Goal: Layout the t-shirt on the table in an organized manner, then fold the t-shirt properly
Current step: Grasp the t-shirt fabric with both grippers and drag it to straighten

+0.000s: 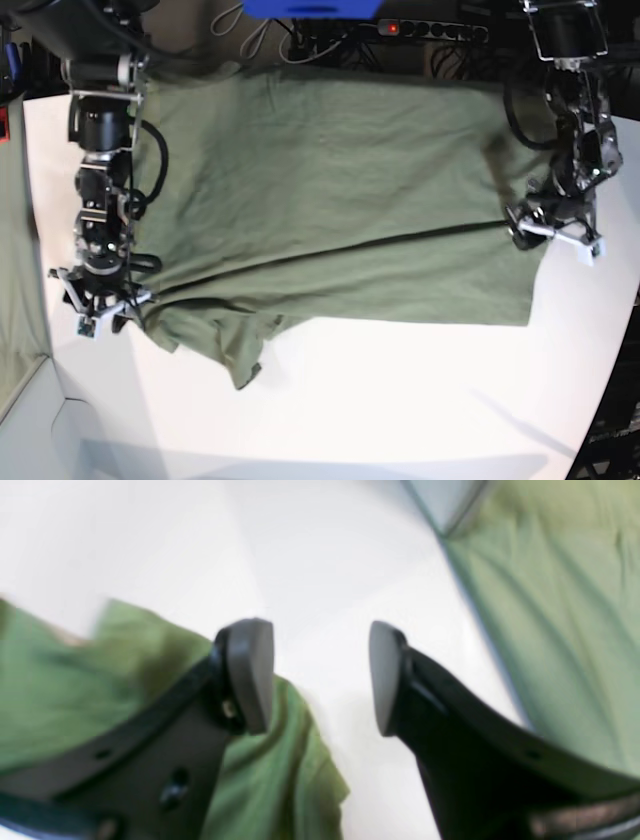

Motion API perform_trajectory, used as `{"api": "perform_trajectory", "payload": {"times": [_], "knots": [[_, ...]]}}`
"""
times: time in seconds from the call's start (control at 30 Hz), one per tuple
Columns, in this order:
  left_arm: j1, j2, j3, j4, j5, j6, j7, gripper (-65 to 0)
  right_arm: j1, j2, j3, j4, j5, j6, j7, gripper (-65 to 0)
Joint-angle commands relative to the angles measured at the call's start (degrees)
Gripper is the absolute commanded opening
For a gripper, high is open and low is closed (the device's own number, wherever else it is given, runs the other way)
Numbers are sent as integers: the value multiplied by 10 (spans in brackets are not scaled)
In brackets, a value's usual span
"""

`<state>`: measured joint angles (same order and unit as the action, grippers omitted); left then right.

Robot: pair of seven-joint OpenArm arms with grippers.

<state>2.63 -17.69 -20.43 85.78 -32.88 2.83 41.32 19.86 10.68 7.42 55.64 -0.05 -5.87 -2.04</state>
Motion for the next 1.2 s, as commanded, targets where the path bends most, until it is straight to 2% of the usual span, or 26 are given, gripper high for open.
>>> {"api": "perform_trajectory", "payload": {"times": [0.0,0.1,0.2,0.43,0.5,0.67,0.83,0.93,1.0,1.1,1.17], "knots": [[-18,-11,-3,31,-2,-3,-15,-255,9,5,-3,26,-3,-2,18,-341],[-46,-6,-2,58,-2,-3,-15,-255,-10,2,-10,52,-3,-2,18,-341],[-90,11,-1,36,8,-3,-12,-255,-25,-1,-10,54,-3,-2,18,-341],[-221,21,105,-193,90,-3,-25,-256,-51,3,-10,54,-3,-2,18,-341],[-245,21,132,-253,109,-3,-60,-256,-53,4,-8,54,-3,-2,18,-341],[-293,18,177,-410,138,-3,-203,-256,-54,18,-6,52,-3,-2,18,-341],[-345,7,182,-599,174,-3,-346,-256,-70,33,-6,54,-3,-2,18,-341],[-357,4,183,-643,189,-3,-414,-256,-72,35,-5,52,-3,-2,18,-341],[-361,4,183,-646,204,-3,-432,-256,-76,35,-6,54,-3,-2,18,-340],[-363,4,182,-625,212,-3,-431,-256,-76,33,-8,55,-3,-1,18,-340],[-361,4,181,-603,209,-3,-431,-256,-73,30,-8,55,-3,21,18,-340]]}}
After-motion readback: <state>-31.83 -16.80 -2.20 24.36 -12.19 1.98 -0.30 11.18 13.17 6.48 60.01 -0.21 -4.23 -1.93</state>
